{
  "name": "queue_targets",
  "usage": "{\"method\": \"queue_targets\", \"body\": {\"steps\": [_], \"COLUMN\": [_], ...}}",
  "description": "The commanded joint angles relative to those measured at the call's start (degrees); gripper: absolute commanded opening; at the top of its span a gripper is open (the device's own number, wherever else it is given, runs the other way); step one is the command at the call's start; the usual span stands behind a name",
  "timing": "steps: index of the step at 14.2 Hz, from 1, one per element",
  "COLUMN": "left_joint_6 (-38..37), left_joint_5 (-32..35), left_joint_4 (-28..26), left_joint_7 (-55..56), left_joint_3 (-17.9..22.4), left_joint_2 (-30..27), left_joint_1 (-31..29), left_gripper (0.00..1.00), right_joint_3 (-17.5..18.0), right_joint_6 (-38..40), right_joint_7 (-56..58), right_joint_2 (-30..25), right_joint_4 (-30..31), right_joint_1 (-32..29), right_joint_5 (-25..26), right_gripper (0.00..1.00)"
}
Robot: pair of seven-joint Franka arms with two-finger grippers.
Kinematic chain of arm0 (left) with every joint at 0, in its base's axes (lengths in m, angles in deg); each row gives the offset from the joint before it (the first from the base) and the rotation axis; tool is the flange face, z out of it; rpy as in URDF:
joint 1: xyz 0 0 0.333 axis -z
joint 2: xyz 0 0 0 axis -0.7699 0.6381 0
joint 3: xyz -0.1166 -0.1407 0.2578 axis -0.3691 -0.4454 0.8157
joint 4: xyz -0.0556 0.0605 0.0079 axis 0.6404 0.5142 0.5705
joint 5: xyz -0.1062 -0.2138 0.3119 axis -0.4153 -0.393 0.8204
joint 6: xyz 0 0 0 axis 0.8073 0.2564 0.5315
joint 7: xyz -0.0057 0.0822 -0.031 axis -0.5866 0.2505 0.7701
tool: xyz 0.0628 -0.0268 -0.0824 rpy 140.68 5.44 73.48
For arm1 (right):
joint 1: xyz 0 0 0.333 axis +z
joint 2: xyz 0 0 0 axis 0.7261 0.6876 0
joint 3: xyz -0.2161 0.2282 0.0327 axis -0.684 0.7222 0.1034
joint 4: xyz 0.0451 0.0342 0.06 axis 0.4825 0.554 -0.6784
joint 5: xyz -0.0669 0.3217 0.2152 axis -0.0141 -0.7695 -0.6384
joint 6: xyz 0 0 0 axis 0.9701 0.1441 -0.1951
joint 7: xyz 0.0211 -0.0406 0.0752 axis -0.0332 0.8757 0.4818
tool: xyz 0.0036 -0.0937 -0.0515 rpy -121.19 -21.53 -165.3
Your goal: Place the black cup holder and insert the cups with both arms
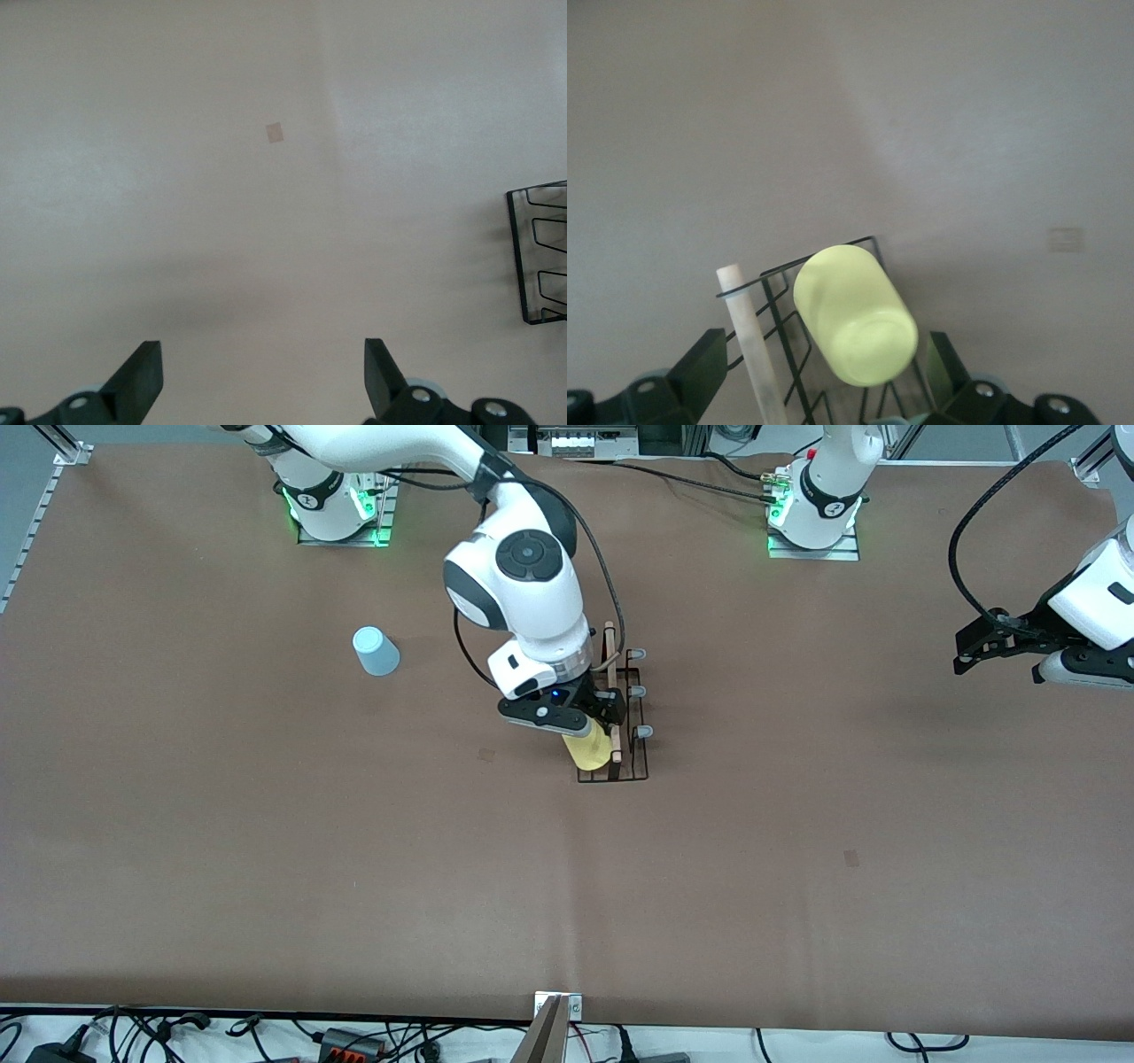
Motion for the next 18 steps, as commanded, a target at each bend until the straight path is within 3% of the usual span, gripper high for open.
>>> {"method": "queue_targets", "body": {"steps": [1, 5, 11, 13, 16, 18], "left_joint_6": [-1.28, -1.28, -1.28, -1.28, -1.28, -1.28], "left_joint_5": [0.80, 0.80, 0.80, 0.80, 0.80, 0.80], "left_joint_4": [1.65, 1.65, 1.65, 1.65, 1.65, 1.65], "left_joint_7": [-1.20, -1.20, -1.29, -1.29, -1.29, -1.29], "left_joint_3": [0.29, 0.29, 0.29, 0.29, 0.29, 0.29], "left_joint_2": [0.68, 0.68, 0.68, 0.68, 0.68, 0.68], "left_joint_1": [0.29, 0.29, 0.29, 0.29, 0.29, 0.29], "left_gripper": [1.00, 1.00, 1.00, 1.00, 1.00, 1.00], "right_joint_3": [0.37, 0.46, 0.02, -4.78, -15.33, -16.33], "right_joint_6": [8.62, 16.28, 32.53, 34.13, 35.01, 36.06], "right_joint_7": [2.22, 15.44, 45.69, 55.53, 69.60, 70.87], "right_joint_2": [-8.84, -20.63, -27.33, -28.91, -31.54, -32.08], "right_joint_4": [3.12, 10.86, 10.87, 10.79, 10.44, 8.52], "right_joint_1": [-5.74, -19.26, -35.54, -36.96, -36.96, -36.96], "right_joint_5": [-0.39, -0.65, -0.65, -1.96, -14.32, -14.98], "right_gripper": [1.00, 1.00, 1.00, 1.00, 1.00, 1.00]}}
